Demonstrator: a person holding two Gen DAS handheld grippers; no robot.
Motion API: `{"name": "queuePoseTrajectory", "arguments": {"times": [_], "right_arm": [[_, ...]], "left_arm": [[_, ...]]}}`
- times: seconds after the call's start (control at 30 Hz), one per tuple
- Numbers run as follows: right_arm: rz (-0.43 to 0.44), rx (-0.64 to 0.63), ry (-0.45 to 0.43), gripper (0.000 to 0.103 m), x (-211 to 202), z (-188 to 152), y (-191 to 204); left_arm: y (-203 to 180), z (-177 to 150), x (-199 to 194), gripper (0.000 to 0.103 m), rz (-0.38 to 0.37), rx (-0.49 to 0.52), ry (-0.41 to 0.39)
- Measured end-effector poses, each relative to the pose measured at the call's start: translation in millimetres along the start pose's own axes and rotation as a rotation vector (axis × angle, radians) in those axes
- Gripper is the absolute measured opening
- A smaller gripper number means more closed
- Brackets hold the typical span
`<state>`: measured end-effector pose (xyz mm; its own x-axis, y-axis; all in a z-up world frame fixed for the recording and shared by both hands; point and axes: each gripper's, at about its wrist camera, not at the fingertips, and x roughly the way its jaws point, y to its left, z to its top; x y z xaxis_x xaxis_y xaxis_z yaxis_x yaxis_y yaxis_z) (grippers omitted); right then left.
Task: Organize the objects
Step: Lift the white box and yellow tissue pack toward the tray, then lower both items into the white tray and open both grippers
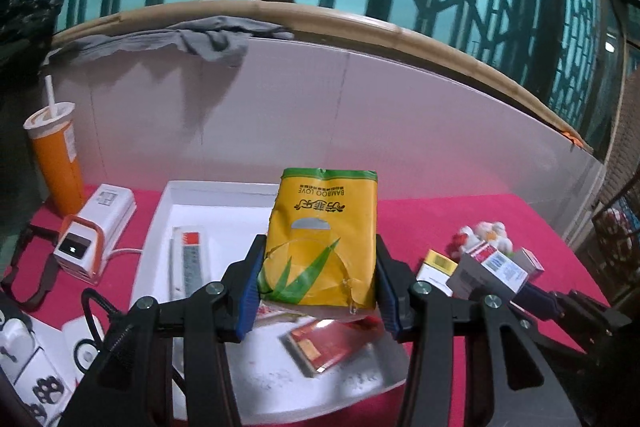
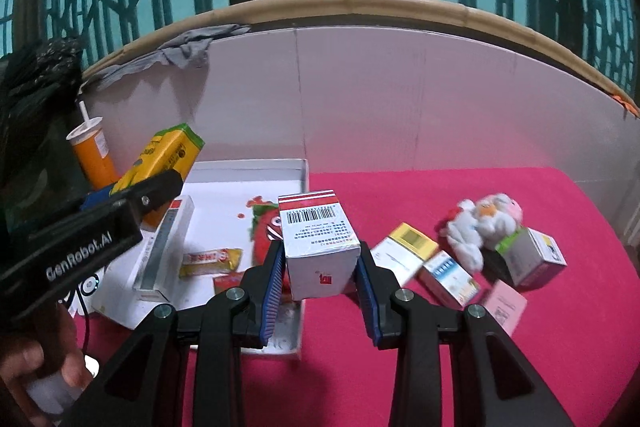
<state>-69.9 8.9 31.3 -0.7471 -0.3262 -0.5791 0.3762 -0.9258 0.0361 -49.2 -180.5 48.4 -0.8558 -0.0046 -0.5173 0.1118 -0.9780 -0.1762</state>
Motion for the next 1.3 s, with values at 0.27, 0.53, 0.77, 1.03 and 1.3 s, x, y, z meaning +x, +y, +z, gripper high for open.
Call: {"name": "queuePoseTrajectory", "arguments": {"times": [0.27,0.53,0.77,1.03,1.3], "right_arm": [[0.059,-0.051,0.036,0.038,19,6,25],[0.123,-0.054,0.147,0.038,69,0,43],[0.112,-0.057,0.206,0.038,101,-12,52],[0.136,-0.064,0.213,0.040,116,-11,61],[0.131,-0.074,0.151,0.075,95,-16,55]], "left_arm": [[27,11,20,0.048,0.070,0.012,0.049],[42,12,67,0.048,0.082,0.001,0.159],[42,8,80,0.049,0.113,0.010,0.172],[44,13,82,0.076,0.169,-0.006,0.146],[44,18,62,0.103,0.244,-0.030,0.067]]}}
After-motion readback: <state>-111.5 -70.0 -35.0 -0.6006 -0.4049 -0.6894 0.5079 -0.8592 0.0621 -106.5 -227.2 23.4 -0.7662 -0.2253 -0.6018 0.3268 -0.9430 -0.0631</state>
